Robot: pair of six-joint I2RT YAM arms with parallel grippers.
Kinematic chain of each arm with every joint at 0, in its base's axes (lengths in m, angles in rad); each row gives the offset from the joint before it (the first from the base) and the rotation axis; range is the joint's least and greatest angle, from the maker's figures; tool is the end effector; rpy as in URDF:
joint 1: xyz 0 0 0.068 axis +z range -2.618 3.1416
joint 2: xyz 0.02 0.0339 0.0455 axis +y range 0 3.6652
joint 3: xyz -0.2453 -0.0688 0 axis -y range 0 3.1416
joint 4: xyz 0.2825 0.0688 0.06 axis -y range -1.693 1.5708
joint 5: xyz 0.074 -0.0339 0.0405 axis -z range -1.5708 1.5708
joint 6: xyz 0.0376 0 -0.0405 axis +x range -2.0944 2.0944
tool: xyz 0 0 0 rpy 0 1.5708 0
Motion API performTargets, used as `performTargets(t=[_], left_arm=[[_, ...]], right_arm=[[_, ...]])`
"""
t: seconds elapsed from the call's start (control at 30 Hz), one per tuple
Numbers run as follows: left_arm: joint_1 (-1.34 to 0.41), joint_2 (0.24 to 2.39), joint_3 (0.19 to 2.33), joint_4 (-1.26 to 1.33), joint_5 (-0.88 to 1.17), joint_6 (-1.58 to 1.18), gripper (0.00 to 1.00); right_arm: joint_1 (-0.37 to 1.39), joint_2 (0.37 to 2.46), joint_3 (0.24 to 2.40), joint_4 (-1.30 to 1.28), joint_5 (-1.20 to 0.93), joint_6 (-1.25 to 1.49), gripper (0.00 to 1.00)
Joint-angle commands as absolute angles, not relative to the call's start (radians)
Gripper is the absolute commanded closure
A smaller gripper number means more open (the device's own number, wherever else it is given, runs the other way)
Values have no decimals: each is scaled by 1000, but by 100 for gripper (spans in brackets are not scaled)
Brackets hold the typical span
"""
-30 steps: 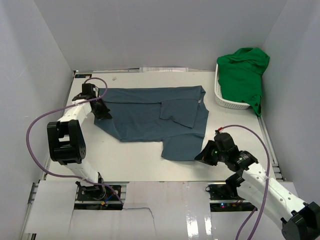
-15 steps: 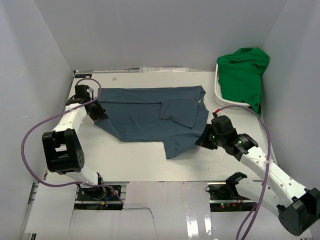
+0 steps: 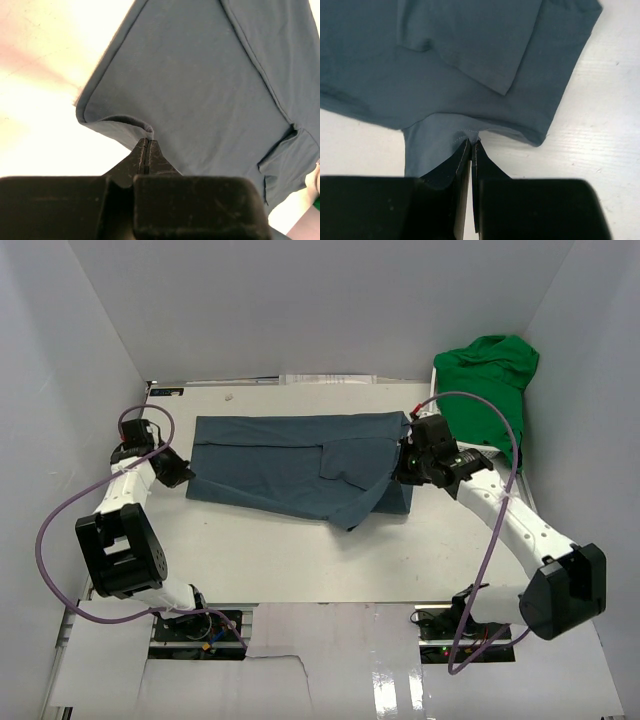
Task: Fold and stack the t-shirts
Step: Grap the side of the flattened tshirt closest away from the robot with both arms, then fold the other side of the tshirt into a rectangle
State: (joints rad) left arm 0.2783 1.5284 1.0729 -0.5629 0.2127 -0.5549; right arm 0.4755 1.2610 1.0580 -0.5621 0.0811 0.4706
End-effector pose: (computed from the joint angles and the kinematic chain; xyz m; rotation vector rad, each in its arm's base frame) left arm 0.3366 0.0879 0.1939 -0.9797 2.4082 -0.3763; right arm 0.2809 0.1412 0.2717 0.0351 2.3633 0.3735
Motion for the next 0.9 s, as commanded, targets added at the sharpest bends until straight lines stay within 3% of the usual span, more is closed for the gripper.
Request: performTargets(t=[0.0,0.4,0.87], left_arm=[[285,1509,1063,-511,244,-580,100],[302,1560,1152,-503,264,-607,100],[307,1634,1273,-506,212,-632,100]], right_arm=[[446,1311,1152,-517,106,352,92],[373,1517,1420,-514,117,255,92],[325,1664,1543,-515,91,227,92]])
